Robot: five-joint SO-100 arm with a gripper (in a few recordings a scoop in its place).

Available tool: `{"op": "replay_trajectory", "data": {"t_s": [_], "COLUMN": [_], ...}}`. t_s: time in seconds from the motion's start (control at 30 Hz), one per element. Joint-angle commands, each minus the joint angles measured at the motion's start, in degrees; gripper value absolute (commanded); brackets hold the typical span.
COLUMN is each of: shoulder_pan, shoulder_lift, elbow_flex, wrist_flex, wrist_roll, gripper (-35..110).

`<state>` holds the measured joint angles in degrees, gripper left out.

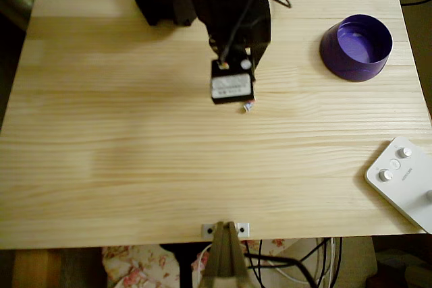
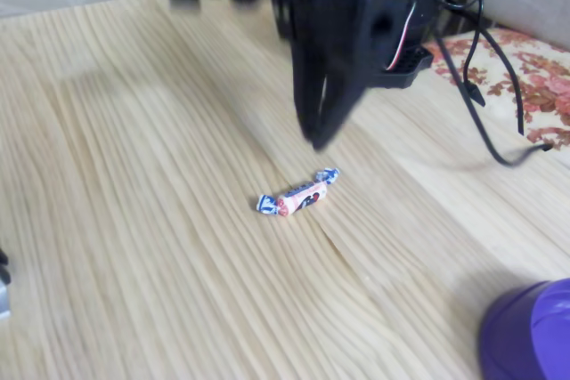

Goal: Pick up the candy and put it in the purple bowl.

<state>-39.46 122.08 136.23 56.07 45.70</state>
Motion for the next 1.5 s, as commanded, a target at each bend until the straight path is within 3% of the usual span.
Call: {"op": "replay_trajectory", "data": {"t_s": [0.0,0.8,0.97,1.07,1.3,1.47], "shoulder_pan": [-2.64,-0.26,-0.09,0.18,-0.09,-4.22], "shoulder_lift": [-3.78,-24.61,-22.41,-21.71,-16.96,0.26], "elbow_flex": [-6.50,-15.38,-12.92,-11.78,-7.73,-4.22], "wrist_flex": [-1.58,-7.56,-7.65,-7.73,-8.17,-5.80], "wrist_roll": [1.58,-0.79,-0.18,0.00,0.26,-4.39], "gripper": [19,17,13,0,0,0]}}
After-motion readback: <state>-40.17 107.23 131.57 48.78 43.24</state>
